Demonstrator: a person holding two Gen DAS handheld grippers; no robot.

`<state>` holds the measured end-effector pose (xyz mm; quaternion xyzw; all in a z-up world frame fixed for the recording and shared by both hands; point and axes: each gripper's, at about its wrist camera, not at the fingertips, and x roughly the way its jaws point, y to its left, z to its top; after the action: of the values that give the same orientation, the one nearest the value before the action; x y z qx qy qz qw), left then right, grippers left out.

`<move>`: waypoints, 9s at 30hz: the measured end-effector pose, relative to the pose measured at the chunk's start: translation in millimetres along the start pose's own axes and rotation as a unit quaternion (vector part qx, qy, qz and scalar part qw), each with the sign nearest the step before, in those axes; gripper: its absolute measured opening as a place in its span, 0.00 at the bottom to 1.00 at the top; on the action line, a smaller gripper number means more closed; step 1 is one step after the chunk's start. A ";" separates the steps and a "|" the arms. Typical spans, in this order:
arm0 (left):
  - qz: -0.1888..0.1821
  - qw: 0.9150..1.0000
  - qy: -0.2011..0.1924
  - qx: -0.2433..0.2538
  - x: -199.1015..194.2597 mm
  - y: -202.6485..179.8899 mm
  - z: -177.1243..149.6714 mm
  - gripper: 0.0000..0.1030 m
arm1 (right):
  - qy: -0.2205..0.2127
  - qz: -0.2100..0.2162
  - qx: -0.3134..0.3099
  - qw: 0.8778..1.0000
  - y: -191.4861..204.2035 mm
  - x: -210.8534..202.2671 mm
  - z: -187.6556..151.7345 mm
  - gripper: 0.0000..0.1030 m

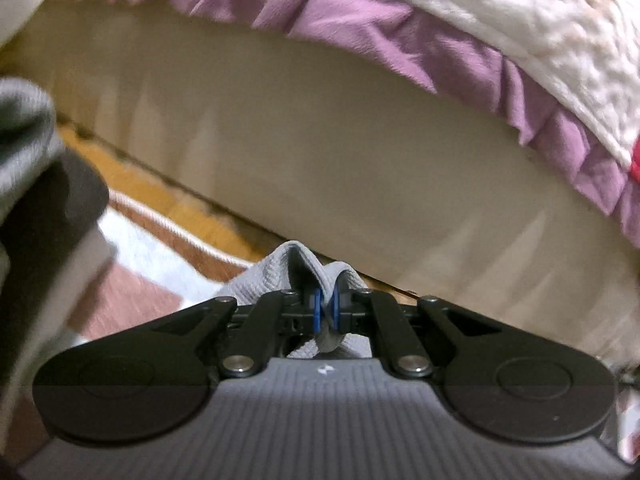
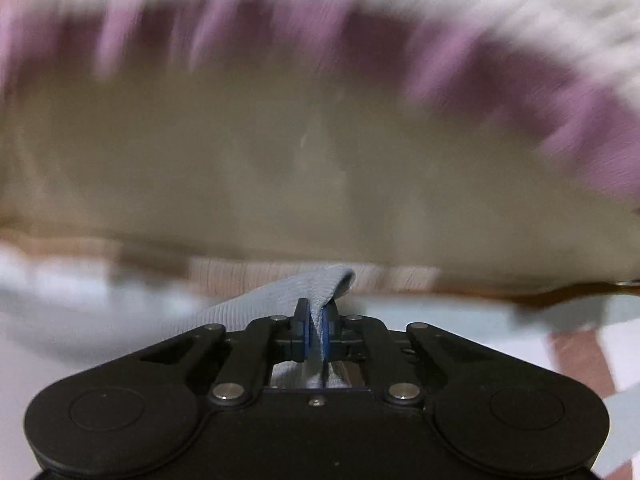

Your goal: Fold clothes

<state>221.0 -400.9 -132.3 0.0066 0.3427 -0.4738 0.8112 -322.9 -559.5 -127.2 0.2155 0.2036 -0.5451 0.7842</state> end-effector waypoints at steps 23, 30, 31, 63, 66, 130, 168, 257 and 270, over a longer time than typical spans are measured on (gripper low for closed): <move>-0.077 0.971 0.065 0.217 -70.2 -74.5 -92.0 0.63 | 0.095 0.018 0.017 0.995 -41.8 -24.2 -37.2 0.37; 0.007 0.961 0.098 0.259 -22.6 -91.0 -111.6 0.66 | 0.119 0.050 0.084 0.988 -69.4 -52.1 -59.7 0.50; 0.007 0.968 0.102 0.230 -16.6 -83.2 -105.7 0.63 | 0.129 0.066 0.096 0.985 -71.9 -56.6 -63.0 0.50; -0.223 0.938 0.153 0.215 -187.3 -155.6 -201.8 0.63 | 0.337 0.088 0.099 0.932 -44.2 -226.3 -148.6 0.55; -0.215 0.938 0.159 0.219 -181.1 -155.0 -210.3 0.63 | 0.371 0.111 0.162 0.908 -52.0 -235.9 -166.6 0.58; 0.098 0.990 0.089 -0.042 -294.9 -30.2 -208.3 0.32 | 0.165 0.328 0.017 0.930 -18.2 -238.1 -119.2 0.05; 0.257 0.953 0.146 -0.061 -387.3 -14.0 -248.6 0.03 | 0.109 0.227 -0.055 0.966 -68.9 -338.0 -164.3 0.04; 0.077 0.973 0.151 0.155 -236.0 -159.9 -237.7 0.43 | 0.249 0.152 0.041 0.956 -109.4 -239.7 -162.0 0.55; 0.160 0.931 0.229 0.235 -246.0 -155.1 -277.9 0.45 | 0.199 0.072 -0.071 0.975 -99.4 -302.3 -185.2 0.00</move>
<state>-129.5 -205.2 -158.0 0.3596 0.3922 -0.3905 0.7512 -529.8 -255.0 -123.9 0.2771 0.3776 -0.4179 0.7785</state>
